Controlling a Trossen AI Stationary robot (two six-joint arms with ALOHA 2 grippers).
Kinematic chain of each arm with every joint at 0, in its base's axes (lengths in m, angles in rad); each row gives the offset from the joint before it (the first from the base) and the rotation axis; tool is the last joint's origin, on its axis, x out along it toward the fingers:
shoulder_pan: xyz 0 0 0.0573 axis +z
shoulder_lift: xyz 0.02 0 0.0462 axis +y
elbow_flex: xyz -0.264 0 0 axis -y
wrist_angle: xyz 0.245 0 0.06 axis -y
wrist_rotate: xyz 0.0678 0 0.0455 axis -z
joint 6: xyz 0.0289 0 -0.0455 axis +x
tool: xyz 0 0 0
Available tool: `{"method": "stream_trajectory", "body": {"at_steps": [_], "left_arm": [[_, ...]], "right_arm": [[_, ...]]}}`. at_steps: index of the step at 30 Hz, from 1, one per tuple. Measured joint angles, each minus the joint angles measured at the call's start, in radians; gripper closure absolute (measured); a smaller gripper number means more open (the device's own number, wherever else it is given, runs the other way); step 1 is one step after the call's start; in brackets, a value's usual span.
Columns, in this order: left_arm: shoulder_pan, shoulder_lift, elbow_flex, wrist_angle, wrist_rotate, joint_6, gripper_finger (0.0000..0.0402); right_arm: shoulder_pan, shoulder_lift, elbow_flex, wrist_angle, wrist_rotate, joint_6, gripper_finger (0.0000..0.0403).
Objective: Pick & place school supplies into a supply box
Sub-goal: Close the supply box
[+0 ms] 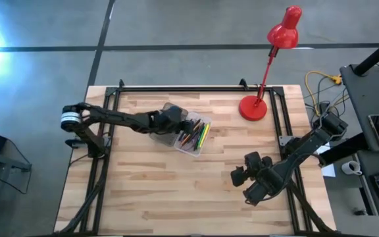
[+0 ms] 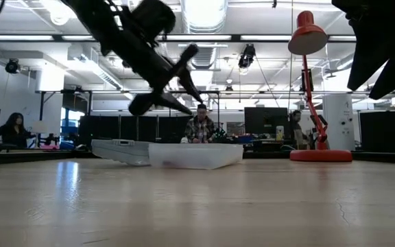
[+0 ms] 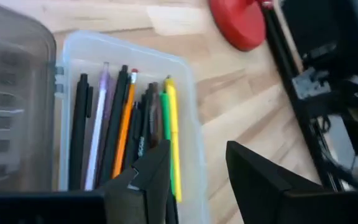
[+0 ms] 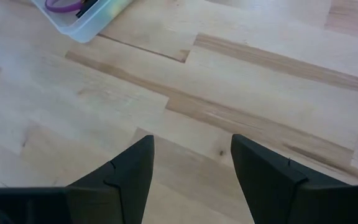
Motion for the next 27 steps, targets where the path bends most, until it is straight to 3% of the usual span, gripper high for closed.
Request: {"method": "stream_trajectory", "body": {"at_steps": [7,13,15,18,21,25,27], "left_arm": [[0.0,-0.2,-0.005,-0.25,-0.019,0.123,0.0265],[0.023,-0.351,-0.055,-0.49,-0.247,0.048,0.0265],[0.058,-0.387,-0.09,-0.528,-0.268,0.001,0.0265],[0.102,-0.411,-0.152,-0.557,-0.26,-0.061,0.0265],[0.161,-0.414,-0.215,-0.555,-0.151,-0.1,0.0277],[0.218,-0.419,-0.289,-0.497,-0.039,-0.091,0.0334],[0.222,-0.442,-0.312,-0.466,-0.029,-0.091,0.037]], "right_arm": [[-0.026,0.0,0.0,0.008,-0.001,-0.001,0.0197],[-0.12,-0.001,0.0,0.106,-0.033,-0.161,0.0197],[-0.168,-0.001,0.0,0.169,-0.058,-0.262,0.0197],[-0.237,-0.001,-0.002,0.261,-0.066,-0.395,0.0198],[-0.298,-0.003,-0.003,0.344,-0.088,-0.52,0.0197],[-0.348,-0.006,-0.003,0.403,-0.133,-0.631,0.0204],[-0.357,-0.006,-0.003,0.401,-0.14,-0.648,0.0212]]}}
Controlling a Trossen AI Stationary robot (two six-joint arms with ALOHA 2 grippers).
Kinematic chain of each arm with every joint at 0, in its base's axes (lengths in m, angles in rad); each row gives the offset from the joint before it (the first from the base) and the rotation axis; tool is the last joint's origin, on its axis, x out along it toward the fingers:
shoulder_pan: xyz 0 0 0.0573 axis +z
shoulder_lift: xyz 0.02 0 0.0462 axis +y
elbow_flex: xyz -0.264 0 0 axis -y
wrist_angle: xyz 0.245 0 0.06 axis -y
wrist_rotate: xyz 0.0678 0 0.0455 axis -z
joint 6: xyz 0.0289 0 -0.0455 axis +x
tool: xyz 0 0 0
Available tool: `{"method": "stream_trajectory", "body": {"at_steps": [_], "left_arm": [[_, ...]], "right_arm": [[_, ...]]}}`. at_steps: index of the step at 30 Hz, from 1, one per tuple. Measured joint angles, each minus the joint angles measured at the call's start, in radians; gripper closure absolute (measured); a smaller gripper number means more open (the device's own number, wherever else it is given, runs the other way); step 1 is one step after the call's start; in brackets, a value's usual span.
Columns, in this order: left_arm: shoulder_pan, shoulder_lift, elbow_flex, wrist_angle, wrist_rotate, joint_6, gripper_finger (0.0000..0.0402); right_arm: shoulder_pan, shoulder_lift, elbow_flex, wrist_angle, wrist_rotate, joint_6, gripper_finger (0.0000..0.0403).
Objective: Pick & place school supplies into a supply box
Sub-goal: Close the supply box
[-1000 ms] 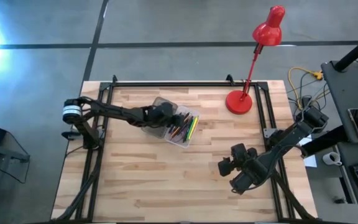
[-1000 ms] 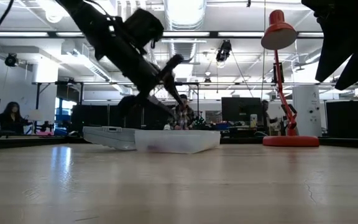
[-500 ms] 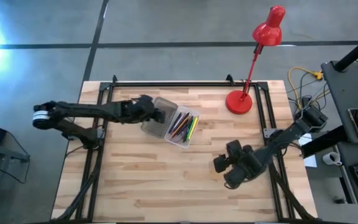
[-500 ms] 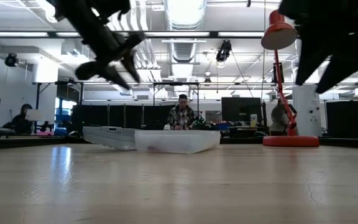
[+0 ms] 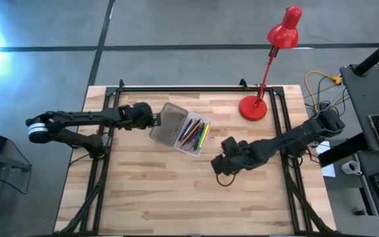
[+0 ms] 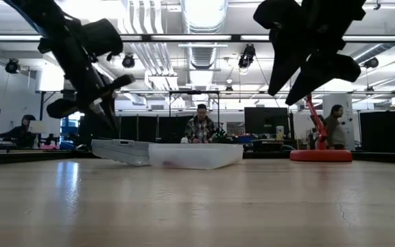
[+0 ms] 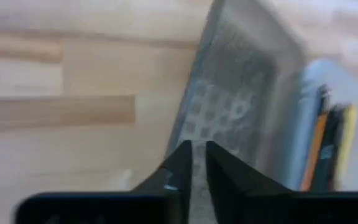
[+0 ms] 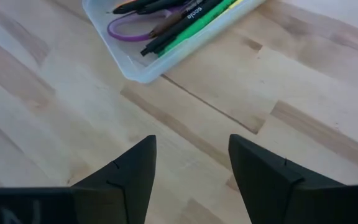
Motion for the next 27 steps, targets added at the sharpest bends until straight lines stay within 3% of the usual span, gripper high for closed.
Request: {"method": "stream_trajectory", "body": {"at_steps": [2,9,15,22,27], "left_arm": [[0.003,-0.021,-0.01,0.034,-0.021,0.003,0.0393],[0.077,-0.032,-0.061,0.028,-0.073,0.01,0.04],[0.146,0.017,-0.083,0.112,0.046,0.092,0.0401],[0.182,0.13,-0.084,0.134,0.059,0.133,0.0401],[0.181,0.222,-0.079,0.245,0.174,0.188,0.0401]], "right_arm": [[-0.002,-0.001,0.0,-0.001,-0.003,0.001,0.022],[-0.022,0.011,-0.001,-0.008,-0.006,0.05,0.025],[-0.084,0.016,-0.005,-0.006,-0.043,0.04,0.0275],[-0.17,0.016,-0.029,0.018,-0.134,-0.008,0.0296],[-0.214,0.016,-0.08,0.068,-0.205,-0.002,0.031]]}}
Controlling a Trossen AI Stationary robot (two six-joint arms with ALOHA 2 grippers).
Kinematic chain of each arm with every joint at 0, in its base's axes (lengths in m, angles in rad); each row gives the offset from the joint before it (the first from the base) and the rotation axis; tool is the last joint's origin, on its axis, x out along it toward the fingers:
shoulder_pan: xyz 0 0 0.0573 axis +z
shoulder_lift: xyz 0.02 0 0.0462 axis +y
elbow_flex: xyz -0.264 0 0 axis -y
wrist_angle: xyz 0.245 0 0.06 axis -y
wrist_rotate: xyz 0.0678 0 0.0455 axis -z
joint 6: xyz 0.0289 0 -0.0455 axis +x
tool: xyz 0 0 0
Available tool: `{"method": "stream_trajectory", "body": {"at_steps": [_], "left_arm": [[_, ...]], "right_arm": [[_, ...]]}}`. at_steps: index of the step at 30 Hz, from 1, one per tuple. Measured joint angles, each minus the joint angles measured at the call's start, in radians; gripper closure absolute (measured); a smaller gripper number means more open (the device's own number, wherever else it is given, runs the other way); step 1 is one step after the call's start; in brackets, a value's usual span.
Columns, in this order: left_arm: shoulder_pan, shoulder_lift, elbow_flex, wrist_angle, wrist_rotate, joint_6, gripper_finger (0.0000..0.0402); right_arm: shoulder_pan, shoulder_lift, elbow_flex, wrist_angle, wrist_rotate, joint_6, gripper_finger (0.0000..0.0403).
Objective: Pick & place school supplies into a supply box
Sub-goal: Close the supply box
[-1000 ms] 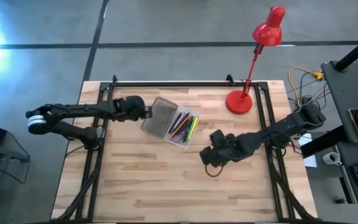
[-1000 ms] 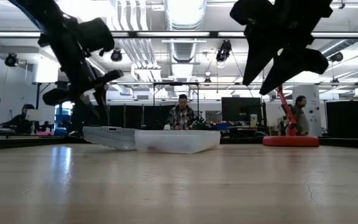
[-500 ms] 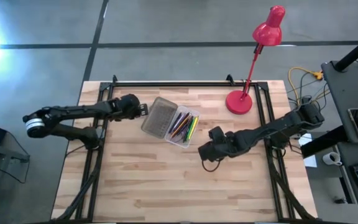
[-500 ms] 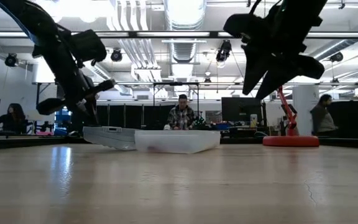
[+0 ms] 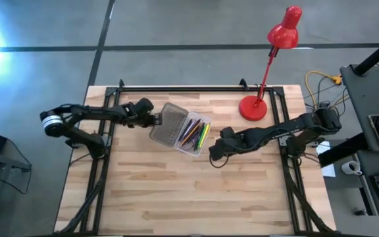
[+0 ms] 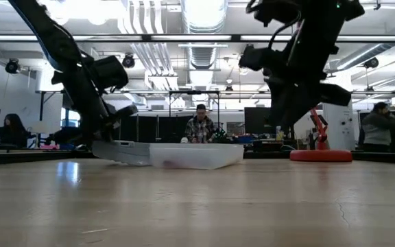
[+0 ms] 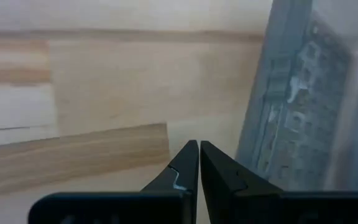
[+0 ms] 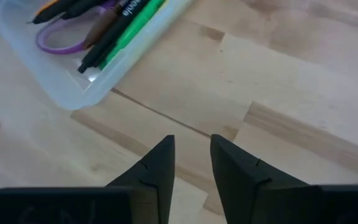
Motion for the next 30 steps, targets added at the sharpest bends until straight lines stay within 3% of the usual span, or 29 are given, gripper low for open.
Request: {"method": "stream_trajectory", "body": {"at_steps": [7,22,30], "left_arm": [[0.001,0.099,0.053,0.009,0.033,0.017,0.04],[-0.005,0.05,0.191,0.019,0.066,0.133,0.04],[-0.005,0.05,0.174,0.01,0.064,0.137,0.04]], "right_arm": [[-0.031,0.001,-0.057,0.094,-0.052,0.004,0.0328],[-0.062,0.001,-0.069,0.109,-0.022,0.025,0.0326],[-0.061,0.001,-0.073,0.109,-0.025,0.031,0.0334]]}}
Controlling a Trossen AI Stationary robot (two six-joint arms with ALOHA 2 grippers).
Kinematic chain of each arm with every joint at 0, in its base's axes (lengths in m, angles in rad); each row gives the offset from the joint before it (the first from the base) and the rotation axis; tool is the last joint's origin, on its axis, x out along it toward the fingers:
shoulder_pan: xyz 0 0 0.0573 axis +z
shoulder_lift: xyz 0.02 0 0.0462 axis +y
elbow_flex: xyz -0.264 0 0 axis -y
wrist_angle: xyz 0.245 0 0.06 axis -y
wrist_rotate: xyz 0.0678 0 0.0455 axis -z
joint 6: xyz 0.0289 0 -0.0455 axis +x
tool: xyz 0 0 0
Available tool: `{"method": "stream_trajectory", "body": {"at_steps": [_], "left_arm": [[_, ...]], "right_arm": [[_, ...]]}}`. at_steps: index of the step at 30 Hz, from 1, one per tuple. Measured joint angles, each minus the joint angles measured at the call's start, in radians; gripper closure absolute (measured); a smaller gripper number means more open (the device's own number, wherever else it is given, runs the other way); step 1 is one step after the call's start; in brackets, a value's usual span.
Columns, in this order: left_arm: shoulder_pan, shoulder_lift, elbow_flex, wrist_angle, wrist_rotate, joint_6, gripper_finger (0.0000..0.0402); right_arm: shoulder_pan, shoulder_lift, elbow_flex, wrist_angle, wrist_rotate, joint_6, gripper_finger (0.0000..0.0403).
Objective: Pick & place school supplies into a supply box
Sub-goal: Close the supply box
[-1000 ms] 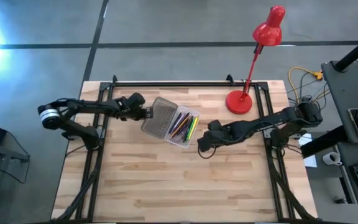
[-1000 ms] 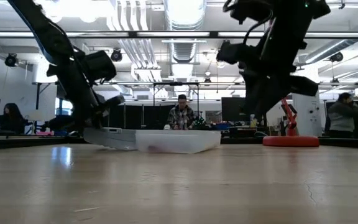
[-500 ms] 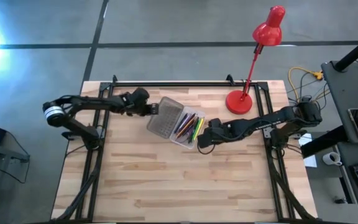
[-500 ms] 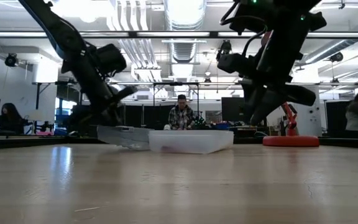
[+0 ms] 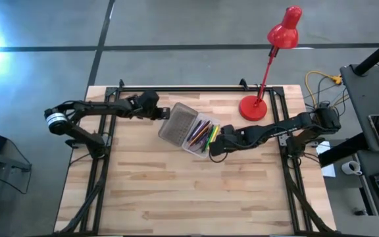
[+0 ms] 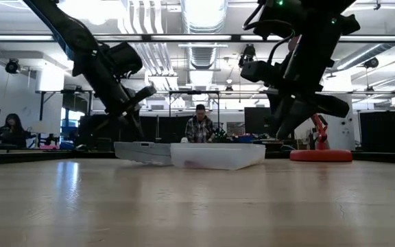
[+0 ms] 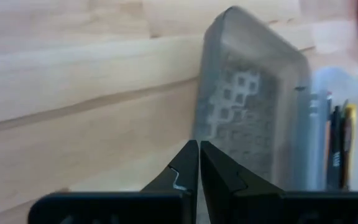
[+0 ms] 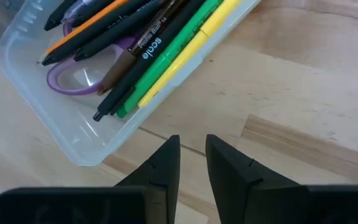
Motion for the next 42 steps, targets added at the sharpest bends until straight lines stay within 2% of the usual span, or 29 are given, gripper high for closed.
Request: {"method": "stream_trajectory", "body": {"at_steps": [12,18,25,33,42], "left_arm": [[0.028,0.001,-0.089,-0.023,-0.007,-0.008,0.04],[0.029,0.006,-0.093,0.064,-0.007,0.013,0.04],[0.029,0.078,-0.095,0.135,-0.004,0.022,0.04],[0.019,0.161,-0.06,0.159,0.08,-0.008,0.04],[0.003,0.137,0.005,0.154,0.158,-0.004,0.04]], "right_arm": [[0.019,0.0,-0.035,-0.002,-0.028,0.055,0.0335],[0.022,0.0,-0.044,0.011,-0.03,0.064,0.0335],[0.008,0.006,-0.044,0.093,-0.027,0.057,0.0335],[0.001,0.042,-0.045,0.109,-0.026,0.071,0.0335],[-0.024,0.123,-0.045,0.145,-0.026,0.08,0.0335]]}}
